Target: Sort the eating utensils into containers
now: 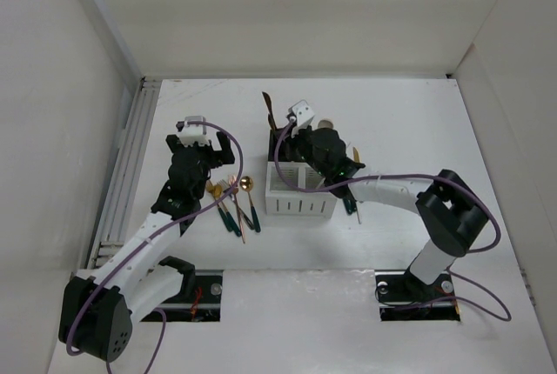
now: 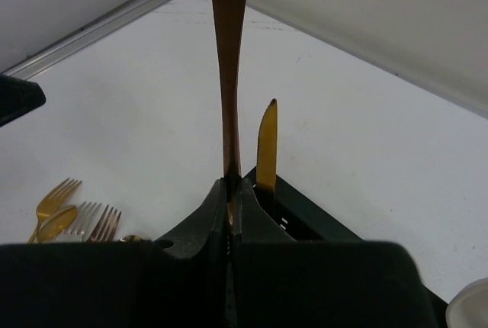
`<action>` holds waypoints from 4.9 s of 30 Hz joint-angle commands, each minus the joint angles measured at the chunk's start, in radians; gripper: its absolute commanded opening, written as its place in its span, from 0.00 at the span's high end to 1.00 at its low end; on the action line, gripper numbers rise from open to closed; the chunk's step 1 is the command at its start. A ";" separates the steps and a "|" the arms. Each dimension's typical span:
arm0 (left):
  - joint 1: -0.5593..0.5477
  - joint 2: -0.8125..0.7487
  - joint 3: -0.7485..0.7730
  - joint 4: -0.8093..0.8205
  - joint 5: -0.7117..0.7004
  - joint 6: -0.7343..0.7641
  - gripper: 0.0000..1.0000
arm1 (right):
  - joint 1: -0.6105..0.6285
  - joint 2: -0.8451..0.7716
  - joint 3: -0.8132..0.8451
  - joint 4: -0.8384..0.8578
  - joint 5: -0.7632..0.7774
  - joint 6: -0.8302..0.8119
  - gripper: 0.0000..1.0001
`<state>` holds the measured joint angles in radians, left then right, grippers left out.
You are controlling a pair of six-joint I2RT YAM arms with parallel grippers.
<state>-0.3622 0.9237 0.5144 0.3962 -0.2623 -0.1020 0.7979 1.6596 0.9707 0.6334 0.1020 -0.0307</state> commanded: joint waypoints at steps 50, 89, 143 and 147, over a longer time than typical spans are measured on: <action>-0.218 0.237 0.144 -0.668 0.348 -0.521 0.61 | 0.110 -0.546 0.209 -1.075 0.533 0.540 0.24; -0.311 0.553 0.226 -0.833 0.124 -0.604 0.92 | 0.110 -0.834 0.023 -1.215 0.671 0.621 0.24; -0.328 0.463 0.613 0.142 0.195 -0.185 1.00 | 0.110 -0.845 -0.058 -1.083 0.801 0.443 0.28; -0.415 0.575 0.631 0.193 0.130 -0.185 1.00 | 0.110 -0.845 -0.058 -1.117 0.811 0.454 0.28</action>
<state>-0.7326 1.4612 1.1316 0.4374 -0.1146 -0.2707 0.9047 0.8204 0.9066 -0.5007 0.8799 0.4255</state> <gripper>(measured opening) 0.131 0.720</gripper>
